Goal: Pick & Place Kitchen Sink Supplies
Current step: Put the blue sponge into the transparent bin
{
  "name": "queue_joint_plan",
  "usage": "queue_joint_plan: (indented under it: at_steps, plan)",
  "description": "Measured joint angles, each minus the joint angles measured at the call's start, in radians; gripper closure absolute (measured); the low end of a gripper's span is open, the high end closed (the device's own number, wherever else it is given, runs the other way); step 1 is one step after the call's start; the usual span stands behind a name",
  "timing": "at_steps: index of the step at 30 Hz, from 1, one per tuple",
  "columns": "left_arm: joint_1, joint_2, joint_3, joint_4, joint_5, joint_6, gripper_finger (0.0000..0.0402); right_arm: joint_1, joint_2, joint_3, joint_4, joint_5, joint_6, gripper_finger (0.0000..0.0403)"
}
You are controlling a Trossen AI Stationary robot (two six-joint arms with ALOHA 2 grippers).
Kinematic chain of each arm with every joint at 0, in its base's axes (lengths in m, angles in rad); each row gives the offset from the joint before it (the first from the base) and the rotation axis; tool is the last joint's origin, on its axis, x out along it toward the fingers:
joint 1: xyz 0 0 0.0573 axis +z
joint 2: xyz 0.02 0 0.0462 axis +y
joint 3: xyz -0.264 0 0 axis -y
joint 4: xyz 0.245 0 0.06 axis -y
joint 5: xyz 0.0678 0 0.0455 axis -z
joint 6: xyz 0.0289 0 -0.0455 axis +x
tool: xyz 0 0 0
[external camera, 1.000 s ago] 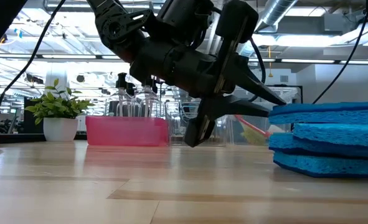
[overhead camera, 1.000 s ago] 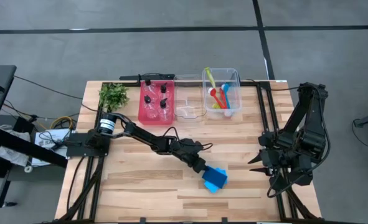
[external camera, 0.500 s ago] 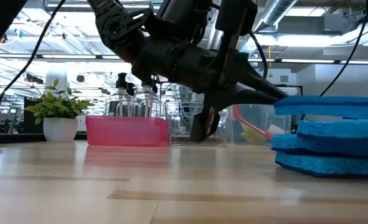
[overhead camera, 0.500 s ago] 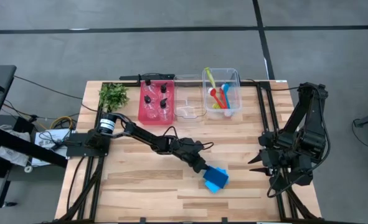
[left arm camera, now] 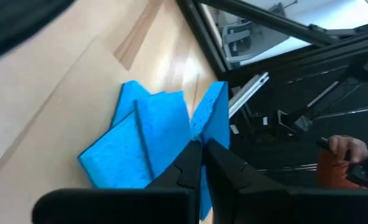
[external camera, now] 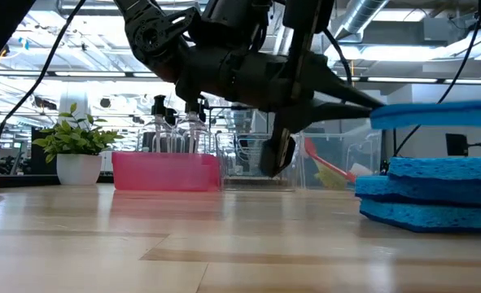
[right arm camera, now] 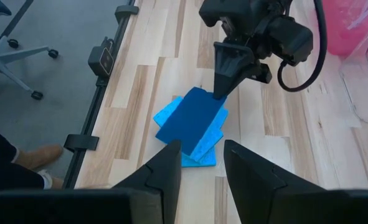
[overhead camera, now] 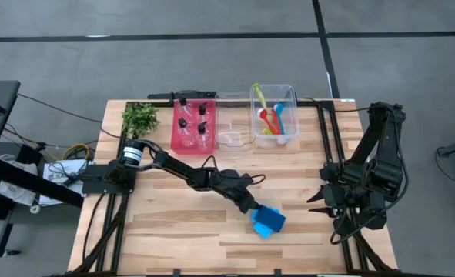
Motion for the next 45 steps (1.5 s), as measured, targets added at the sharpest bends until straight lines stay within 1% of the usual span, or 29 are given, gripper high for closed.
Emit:
queue_joint_plan:
  at_steps: [5,25,29,33,37,39,42,44,45]
  plan:
    - [0.004,-0.001,0.0,0.033,0.022,0.0,0.039,0.0,0.0,0.0,0.0,0.0,0.0,0.0288]
    - [0.005,-0.002,0.0,0.062,0.017,0.007,0.0392,0.0,0.0,0.0,0.0,0.0,0.0,0.0288]
    - [0.004,-0.036,0.0,0.057,0.01,0.033,0.0391,0.0,0.0,0.0,0.0,0.0,0.0,0.0288]
    - [0.004,-0.107,0.0,0.057,-0.035,0.08,0.0392,0.0,0.0,0.0,0.0,0.0,0.0,0.0288]
    - [0.004,-0.209,0.0,0.03,-0.13,0.161,0.0392,0.0,0.0,0.0,-0.001,0.0,0.0,0.0288]
    - [-0.001,-0.27,0.0,-0.013,-0.206,0.226,0.0392,0.0,0.0,0.0,-0.001,0.0,0.0,0.0288]
    - [-0.019,-0.381,0.0,-0.129,-0.388,0.361,0.0393,0.0,0.0,0.0,-0.001,0.002,0.0,0.0288]
    - [-0.043,-0.456,0.0,-0.204,-0.552,0.456,0.0393,0.0,0.0,0.0,-0.001,0.012,0.0,0.0288]
    - [-0.059,-0.495,0.0,-0.253,-0.651,0.509,0.0393,0.0,0.0,0.0,-0.001,0.016,0.0,0.0288]
